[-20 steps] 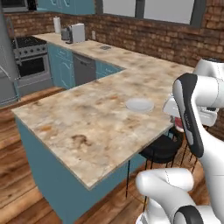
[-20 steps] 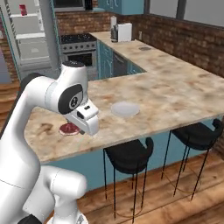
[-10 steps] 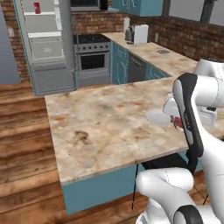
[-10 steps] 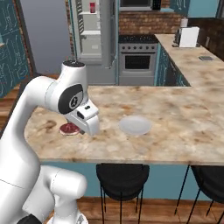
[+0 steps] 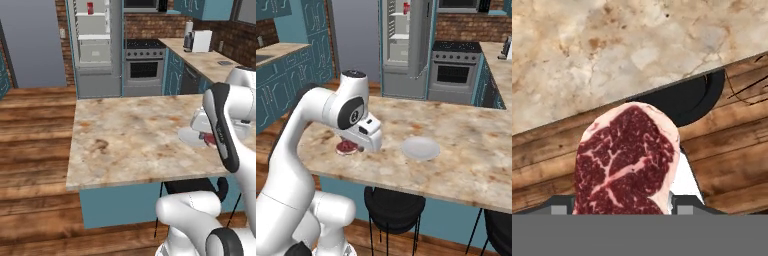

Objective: Take the steak from the fridge and place it on the digital scale on the counter by the fridge. Wait a few seconds for a reading, then move it to the plate on the dining counter.

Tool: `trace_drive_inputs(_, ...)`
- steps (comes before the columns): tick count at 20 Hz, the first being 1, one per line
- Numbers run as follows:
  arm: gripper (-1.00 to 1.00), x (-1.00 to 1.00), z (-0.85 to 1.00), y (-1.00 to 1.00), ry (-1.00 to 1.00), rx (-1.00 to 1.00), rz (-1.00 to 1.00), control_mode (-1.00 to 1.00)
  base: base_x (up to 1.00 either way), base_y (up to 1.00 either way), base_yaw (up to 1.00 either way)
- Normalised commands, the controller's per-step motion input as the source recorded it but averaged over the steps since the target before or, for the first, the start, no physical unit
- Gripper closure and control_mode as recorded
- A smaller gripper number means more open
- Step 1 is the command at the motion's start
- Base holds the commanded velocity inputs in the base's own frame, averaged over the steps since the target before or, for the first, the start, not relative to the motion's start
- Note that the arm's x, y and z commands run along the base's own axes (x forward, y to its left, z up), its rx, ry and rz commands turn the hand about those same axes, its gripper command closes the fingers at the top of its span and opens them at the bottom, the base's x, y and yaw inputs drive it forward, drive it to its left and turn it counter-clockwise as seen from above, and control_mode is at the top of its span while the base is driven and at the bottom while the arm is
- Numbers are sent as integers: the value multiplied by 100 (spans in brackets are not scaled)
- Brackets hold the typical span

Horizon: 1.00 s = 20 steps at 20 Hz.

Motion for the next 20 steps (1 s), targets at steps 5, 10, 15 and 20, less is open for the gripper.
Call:
trace_drive_inputs(5, 100, 53, -21, -95, 0, 0, 29, -100, 0, 0, 0)
trace_drive_inputs(10, 100, 70, -26, -73, 0, 0, 20, -100, 0, 0, 0)
trace_drive_inputs(15, 100, 80, -57, -20, 0, -1, 16, -100, 0, 0, 0)
trace_drive_inputs(20, 100, 92, -77, 0, 0, -5, 10, -100, 0, 0, 0)
